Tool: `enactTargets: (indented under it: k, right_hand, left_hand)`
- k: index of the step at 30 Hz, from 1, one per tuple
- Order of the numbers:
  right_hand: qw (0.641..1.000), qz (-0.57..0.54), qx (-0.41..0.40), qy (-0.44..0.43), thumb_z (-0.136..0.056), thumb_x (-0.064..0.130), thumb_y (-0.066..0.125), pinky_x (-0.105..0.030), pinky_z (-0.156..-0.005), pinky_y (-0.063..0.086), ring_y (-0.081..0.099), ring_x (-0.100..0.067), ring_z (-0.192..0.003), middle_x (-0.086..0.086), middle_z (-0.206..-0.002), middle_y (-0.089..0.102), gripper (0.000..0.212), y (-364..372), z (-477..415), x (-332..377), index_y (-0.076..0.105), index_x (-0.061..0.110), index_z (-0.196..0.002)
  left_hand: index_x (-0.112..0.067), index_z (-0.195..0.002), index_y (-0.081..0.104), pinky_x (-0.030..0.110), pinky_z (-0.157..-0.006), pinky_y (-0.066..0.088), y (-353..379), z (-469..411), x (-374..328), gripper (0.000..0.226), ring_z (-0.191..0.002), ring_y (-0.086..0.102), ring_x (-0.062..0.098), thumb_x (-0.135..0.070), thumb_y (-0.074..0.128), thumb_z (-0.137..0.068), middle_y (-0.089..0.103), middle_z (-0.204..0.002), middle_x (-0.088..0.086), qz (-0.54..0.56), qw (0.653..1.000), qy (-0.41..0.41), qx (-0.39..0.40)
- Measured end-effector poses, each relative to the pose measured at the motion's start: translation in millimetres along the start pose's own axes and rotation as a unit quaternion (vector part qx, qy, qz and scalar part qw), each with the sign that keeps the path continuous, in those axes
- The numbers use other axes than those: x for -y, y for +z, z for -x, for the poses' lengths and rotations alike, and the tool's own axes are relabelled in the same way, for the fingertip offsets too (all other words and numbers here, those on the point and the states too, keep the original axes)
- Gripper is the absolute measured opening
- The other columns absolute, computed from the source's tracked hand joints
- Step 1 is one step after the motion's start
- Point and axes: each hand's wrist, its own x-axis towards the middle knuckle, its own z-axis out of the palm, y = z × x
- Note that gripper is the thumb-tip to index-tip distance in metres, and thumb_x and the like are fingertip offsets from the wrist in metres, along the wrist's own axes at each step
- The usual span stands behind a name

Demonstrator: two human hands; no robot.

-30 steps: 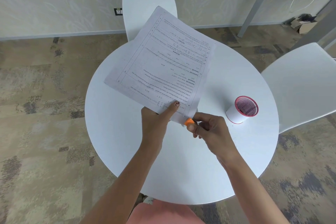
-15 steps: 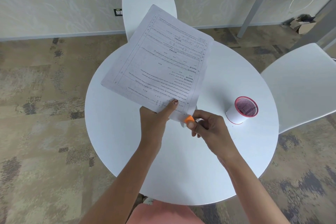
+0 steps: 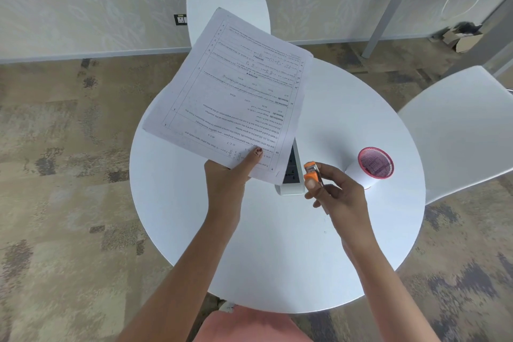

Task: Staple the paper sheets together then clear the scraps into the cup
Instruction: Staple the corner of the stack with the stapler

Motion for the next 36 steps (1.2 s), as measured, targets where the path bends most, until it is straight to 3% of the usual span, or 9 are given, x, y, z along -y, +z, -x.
enactTargets:
  k: [2, 3, 7, 10, 13, 17, 27, 36]
  right_hand:
    - [0.998, 0.041, -0.057, 0.005, -0.074, 0.041, 0.076, -0.037, -0.066, 0.054, 0.067, -0.022, -0.072, 0.006, -0.094, 0.071, 0.035, -2.3, -0.9, -13.2, 0.068, 0.029, -0.106]
    - [0.994, 0.057, -0.089, 0.012, -0.075, 0.042, 0.078, -0.039, -0.069, 0.055, 0.068, -0.021, -0.074, 0.008, -0.094, 0.071, 0.034, -3.2, -1.2, -20.2, 0.068, 0.030, -0.105]
    - [0.969, 0.123, -0.208, 0.051, -0.075, 0.043, 0.077, -0.025, -0.068, 0.050, 0.068, -0.008, -0.076, 0.011, -0.086, 0.070, 0.033, -7.0, -0.7, -49.0, 0.067, 0.025, -0.101]
    - [0.947, 0.193, -0.250, 0.064, -0.076, 0.040, 0.076, -0.022, -0.063, 0.043, 0.065, -0.010, -0.074, 0.004, -0.085, 0.070, 0.032, -14.4, 1.2, -81.8, 0.066, 0.019, -0.098]
    - [0.925, 0.253, -0.269, 0.092, -0.075, 0.038, 0.076, -0.026, -0.063, 0.041, 0.065, -0.019, -0.079, -0.001, -0.086, 0.071, 0.032, -24.0, 5.9, -118.8, 0.068, 0.016, -0.097]
    - [0.902, 0.303, -0.284, 0.115, -0.077, 0.036, 0.076, -0.029, -0.064, 0.040, 0.062, -0.026, -0.081, -0.005, -0.089, 0.069, 0.032, -31.7, 15.2, -151.7, 0.068, 0.012, -0.097]
    - [0.864, 0.389, -0.282, 0.150, -0.075, 0.043, 0.075, -0.030, -0.058, 0.037, 0.063, -0.032, -0.075, -0.008, -0.091, 0.066, 0.036, -43.6, 16.8, -181.0, 0.065, 0.013, -0.093]
    - [0.863, 0.400, -0.274, 0.139, -0.068, 0.053, 0.077, -0.033, -0.056, 0.039, 0.060, -0.035, -0.083, -0.009, -0.098, 0.061, 0.058, -46.8, 14.4, -190.9, 0.054, 0.016, -0.106]
  left_hand:
    - [-0.032, -0.091, 0.069, 0.024, -0.070, 0.058, -0.3, 0.4, 1.5, 0.041, -0.083, 0.070, 0.004, 0.008, 0.069, -0.082, 0.075, -0.088, -0.018, 0.002, 1.000, 0.000, 0.002]
    - [-0.033, -0.089, 0.071, 0.027, -0.073, 0.059, -0.3, 0.5, 2.1, 0.042, -0.084, 0.070, 0.006, 0.008, 0.069, -0.082, 0.075, -0.089, -0.018, 0.003, 1.000, 0.001, 0.003]
    - [-0.037, -0.088, 0.073, 0.030, -0.077, 0.059, -0.4, 1.2, 5.7, 0.044, -0.089, 0.071, 0.007, 0.006, 0.070, -0.082, 0.075, -0.093, -0.016, 0.006, 1.000, -0.004, 0.003]
    - [-0.044, -0.088, 0.075, 0.044, -0.086, 0.056, -2.1, 0.9, 8.3, 0.045, -0.094, 0.070, 0.010, 0.000, 0.075, -0.080, 0.075, -0.096, -0.016, -0.005, 1.000, -0.012, 0.002]
    - [-0.046, -0.091, 0.074, 0.054, -0.092, 0.052, -1.9, 1.1, 9.6, 0.040, -0.099, 0.070, 0.014, -0.010, 0.077, -0.074, 0.075, -0.101, -0.014, -0.011, 1.000, -0.021, -0.007]
    - [-0.046, -0.092, 0.074, 0.055, -0.093, 0.052, -1.0, 1.7, 12.5, 0.039, -0.100, 0.068, 0.015, -0.012, 0.077, -0.072, 0.075, -0.101, -0.013, -0.017, 0.999, -0.027, -0.004]
    - [-0.032, -0.103, 0.068, 0.026, -0.068, 0.055, -5.9, 2.0, 17.6, 0.039, -0.091, 0.069, 0.008, -0.009, 0.080, -0.074, 0.074, -0.097, -0.015, -0.015, 0.999, -0.039, -0.014]
    - [-0.031, -0.106, 0.066, 0.028, -0.070, 0.056, -9.5, 1.5, 17.0, 0.042, -0.094, 0.069, 0.010, -0.017, 0.078, -0.068, 0.074, -0.101, -0.014, -0.010, 0.999, -0.049, -0.015]
